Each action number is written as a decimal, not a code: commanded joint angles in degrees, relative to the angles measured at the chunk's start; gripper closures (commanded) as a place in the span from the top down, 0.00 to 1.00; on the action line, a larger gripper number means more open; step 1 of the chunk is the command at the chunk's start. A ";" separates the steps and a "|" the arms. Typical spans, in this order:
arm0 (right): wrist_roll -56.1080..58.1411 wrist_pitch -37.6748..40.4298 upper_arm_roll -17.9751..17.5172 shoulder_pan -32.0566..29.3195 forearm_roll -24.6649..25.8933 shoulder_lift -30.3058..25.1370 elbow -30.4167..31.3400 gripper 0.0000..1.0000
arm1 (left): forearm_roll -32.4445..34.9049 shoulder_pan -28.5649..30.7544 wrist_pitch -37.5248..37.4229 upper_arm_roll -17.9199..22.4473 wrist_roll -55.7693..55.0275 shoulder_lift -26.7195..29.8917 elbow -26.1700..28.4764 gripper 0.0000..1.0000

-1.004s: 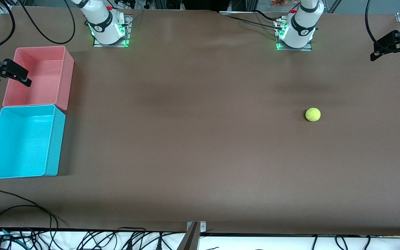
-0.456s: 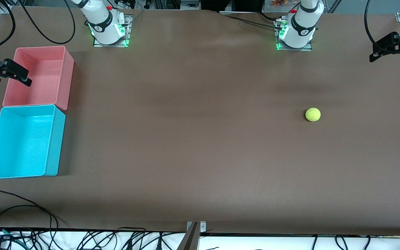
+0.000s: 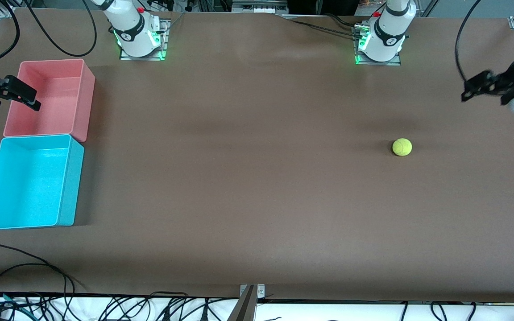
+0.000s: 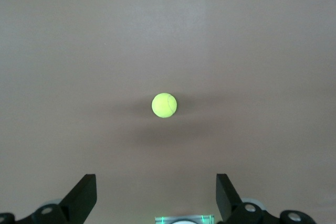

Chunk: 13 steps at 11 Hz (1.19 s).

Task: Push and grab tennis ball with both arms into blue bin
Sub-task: 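Move the left gripper down beside the tennis ball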

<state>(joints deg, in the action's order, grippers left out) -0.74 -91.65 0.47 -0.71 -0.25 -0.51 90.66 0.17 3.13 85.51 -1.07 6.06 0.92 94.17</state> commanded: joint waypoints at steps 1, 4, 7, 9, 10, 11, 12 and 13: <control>1.09 1.21 -0.03 -0.43 -1.16 0.51 -1.45 1.00 | 1.94 2.32 5.63 0.72 0.62 0.31 8.21 1.00; 1.00 1.21 -0.03 -0.43 -1.16 0.51 -1.45 1.00 | 2.11 2.32 14.29 0.72 0.71 0.31 15.31 1.00; 1.00 1.21 -0.03 -0.43 -1.16 0.60 -1.45 1.00 | 2.11 2.32 23.79 0.72 0.62 0.22 21.90 1.00; 1.00 1.21 -0.03 -0.52 -1.16 0.60 -1.37 1.00 | 2.11 2.32 30.21 0.72 0.62 -0.04 26.48 1.00; 1.00 1.30 -0.03 -0.43 -1.16 0.60 -1.37 1.00 | 2.11 2.32 33.54 0.72 0.62 -0.65 28.33 1.00; 1.00 1.30 -0.03 -0.43 -1.16 0.60 -1.37 1.00 | 2.11 2.32 36.54 0.72 0.62 -0.75 30.35 1.00; 1.09 1.30 -0.03 -0.52 -1.16 0.60 -1.37 1.00 | 2.11 2.32 39.00 0.72 0.62 -1.01 31.85 1.00; 1.17 1.30 -0.03 -0.52 -1.07 0.60 -1.37 1.00 | 2.11 2.32 40.59 0.72 0.62 -1.19 33.08 1.00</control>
<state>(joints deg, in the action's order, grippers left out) -0.74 -91.56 0.48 -0.72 -0.25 -0.41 90.66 0.98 5.38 121.76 -0.18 6.17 -0.63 123.94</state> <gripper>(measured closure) 0.000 0.000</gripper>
